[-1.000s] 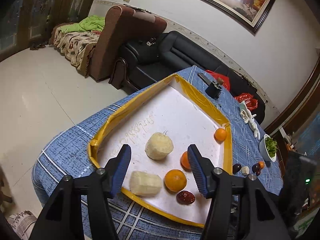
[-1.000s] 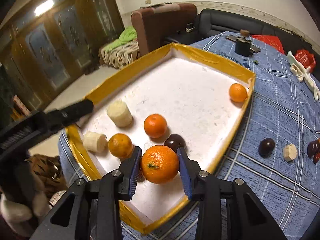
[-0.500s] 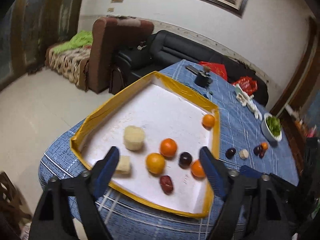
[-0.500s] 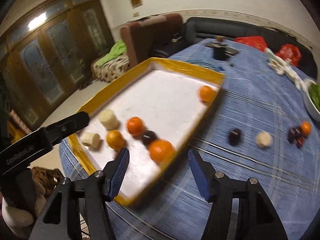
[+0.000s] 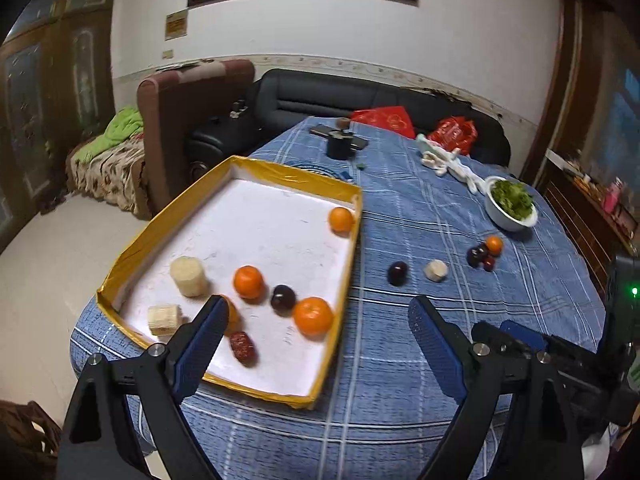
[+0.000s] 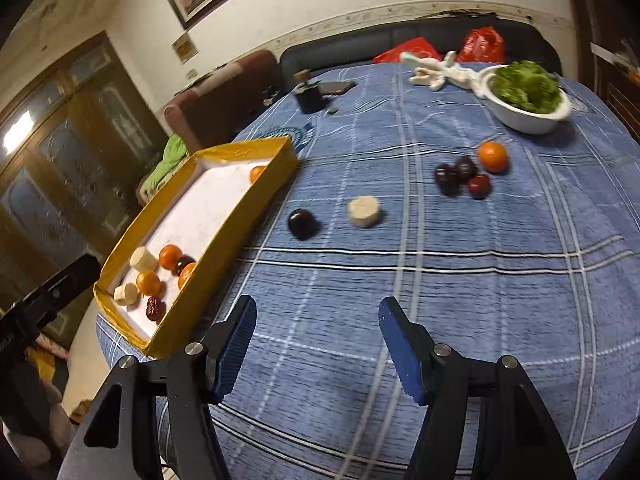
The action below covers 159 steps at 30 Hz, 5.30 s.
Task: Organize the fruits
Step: 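Move both tools back toward the remaining yam slice and dark plums, then grasp the yam slice with the left tool while the right grasps a red date, drop both in tray, then move both tools back from the tray toward the dark plums, then grasp a dark plum with each tool and release both into the tray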
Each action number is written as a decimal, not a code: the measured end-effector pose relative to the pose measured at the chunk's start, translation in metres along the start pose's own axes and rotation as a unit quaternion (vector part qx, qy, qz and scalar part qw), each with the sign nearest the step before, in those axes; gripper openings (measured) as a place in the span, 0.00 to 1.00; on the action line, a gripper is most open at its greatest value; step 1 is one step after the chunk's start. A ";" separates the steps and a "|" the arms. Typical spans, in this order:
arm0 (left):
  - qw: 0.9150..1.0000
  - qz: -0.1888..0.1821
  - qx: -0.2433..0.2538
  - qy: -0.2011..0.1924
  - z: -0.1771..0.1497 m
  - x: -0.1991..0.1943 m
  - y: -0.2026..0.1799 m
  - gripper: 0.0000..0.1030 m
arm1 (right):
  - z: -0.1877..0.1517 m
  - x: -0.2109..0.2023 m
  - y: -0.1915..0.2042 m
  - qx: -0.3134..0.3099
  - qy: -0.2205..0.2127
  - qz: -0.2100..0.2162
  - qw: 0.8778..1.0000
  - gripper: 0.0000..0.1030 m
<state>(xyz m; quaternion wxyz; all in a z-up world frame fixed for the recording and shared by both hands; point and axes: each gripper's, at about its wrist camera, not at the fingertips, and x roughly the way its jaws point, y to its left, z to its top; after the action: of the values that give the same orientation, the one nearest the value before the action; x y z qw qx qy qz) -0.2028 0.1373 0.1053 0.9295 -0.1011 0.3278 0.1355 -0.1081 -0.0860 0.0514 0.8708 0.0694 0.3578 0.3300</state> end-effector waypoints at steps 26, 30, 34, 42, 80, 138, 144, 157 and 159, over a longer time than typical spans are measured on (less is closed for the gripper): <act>0.981 -0.195 -0.002 0.022 0.061 0.015 -0.069 0.89 | 0.054 -0.074 -0.108 0.050 -0.081 -0.084 0.992 0.74; 0.981 -0.181 -0.019 0.064 0.047 0.053 -0.058 0.89 | 0.057 -0.035 -0.109 0.043 -0.046 -0.083 0.995 0.74; 0.982 -0.172 -0.013 0.084 0.040 0.078 -0.056 0.89 | 0.071 0.009 -0.115 0.029 -0.011 -0.099 0.995 0.55; 0.978 -0.161 0.039 0.126 0.030 0.127 -0.084 0.89 | 0.089 0.071 -0.124 0.027 0.026 -0.102 0.994 0.53; 0.995 -0.040 -0.059 0.064 0.047 0.099 0.035 0.30 | 0.087 0.045 -0.074 -0.026 -0.006 -0.018 0.999 0.29; 0.982 -0.144 0.018 0.118 0.010 0.098 -0.045 0.73 | 0.095 0.103 -0.091 0.004 0.016 -0.129 0.992 0.52; 0.981 -0.122 0.067 0.138 0.021 0.139 -0.080 0.52 | 0.095 0.095 -0.098 0.007 0.012 -0.096 0.995 0.26; 0.984 -0.044 0.092 0.148 0.031 0.195 -0.088 0.47 | 0.092 0.092 -0.105 0.027 0.026 -0.040 0.998 0.27; 0.984 -0.035 0.103 0.140 0.029 0.197 -0.088 0.47 | 0.093 0.089 -0.107 0.034 0.025 -0.029 0.999 0.27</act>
<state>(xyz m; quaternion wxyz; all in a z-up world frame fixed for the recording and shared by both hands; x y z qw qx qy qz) -0.0109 0.0989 0.0104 0.8839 -0.0345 0.4633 0.0532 0.0576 -0.1024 0.0302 0.8681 0.0807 0.3920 0.2937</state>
